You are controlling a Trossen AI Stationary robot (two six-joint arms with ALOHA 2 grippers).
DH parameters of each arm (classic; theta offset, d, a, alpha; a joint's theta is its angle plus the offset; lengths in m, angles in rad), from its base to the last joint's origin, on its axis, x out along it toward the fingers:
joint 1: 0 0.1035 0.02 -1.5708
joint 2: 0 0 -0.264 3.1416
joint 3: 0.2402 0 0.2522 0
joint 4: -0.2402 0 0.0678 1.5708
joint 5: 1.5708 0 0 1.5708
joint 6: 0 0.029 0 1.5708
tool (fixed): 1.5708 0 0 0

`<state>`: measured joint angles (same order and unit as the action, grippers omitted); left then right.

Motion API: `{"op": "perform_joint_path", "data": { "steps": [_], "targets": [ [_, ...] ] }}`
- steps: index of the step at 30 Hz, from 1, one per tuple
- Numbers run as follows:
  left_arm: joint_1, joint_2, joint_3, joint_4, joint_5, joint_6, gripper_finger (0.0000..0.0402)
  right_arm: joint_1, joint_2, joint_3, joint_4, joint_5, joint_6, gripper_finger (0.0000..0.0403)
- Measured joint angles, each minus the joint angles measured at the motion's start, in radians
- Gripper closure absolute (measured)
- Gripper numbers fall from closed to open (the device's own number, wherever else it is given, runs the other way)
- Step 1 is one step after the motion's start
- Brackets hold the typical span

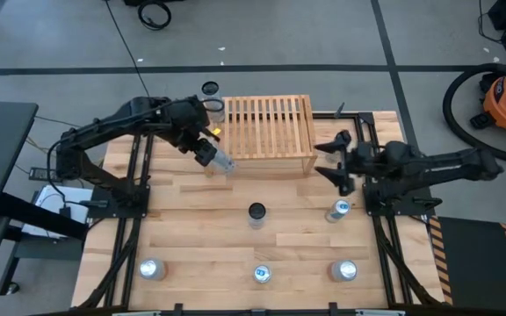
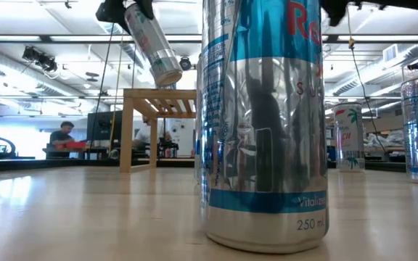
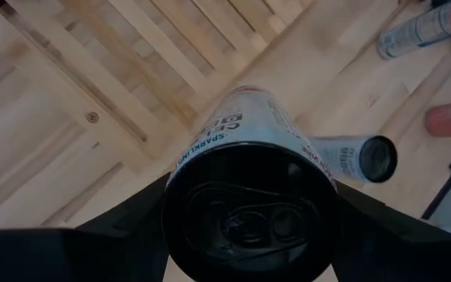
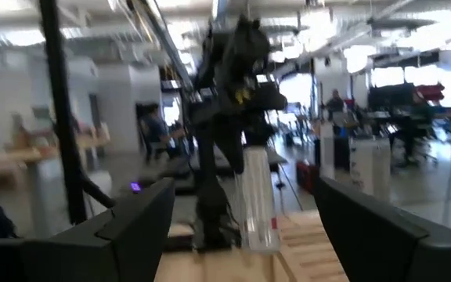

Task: Place canned beverage on shelf
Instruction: Put the white-pink soda can on the shelf aligned with the other white-pink soda can

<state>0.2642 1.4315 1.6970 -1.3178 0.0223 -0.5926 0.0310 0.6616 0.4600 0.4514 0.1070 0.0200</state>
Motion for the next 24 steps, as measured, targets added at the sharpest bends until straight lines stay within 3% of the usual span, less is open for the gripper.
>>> {"op": "perform_joint_path", "data": {
  "steps": [16,24],
  "targets": [
    [0.043,0.002,0.000,0.057,0.003,0.026,0.0136,-0.127,0.512,0.293,0.011,-0.055,-0.084,0.0085],
    [0.043,0.002,0.000,0.109,0.003,-0.079,0.0136,-0.151,0.697,0.421,0.012,-0.052,-0.195,0.0085]
  ]
}}
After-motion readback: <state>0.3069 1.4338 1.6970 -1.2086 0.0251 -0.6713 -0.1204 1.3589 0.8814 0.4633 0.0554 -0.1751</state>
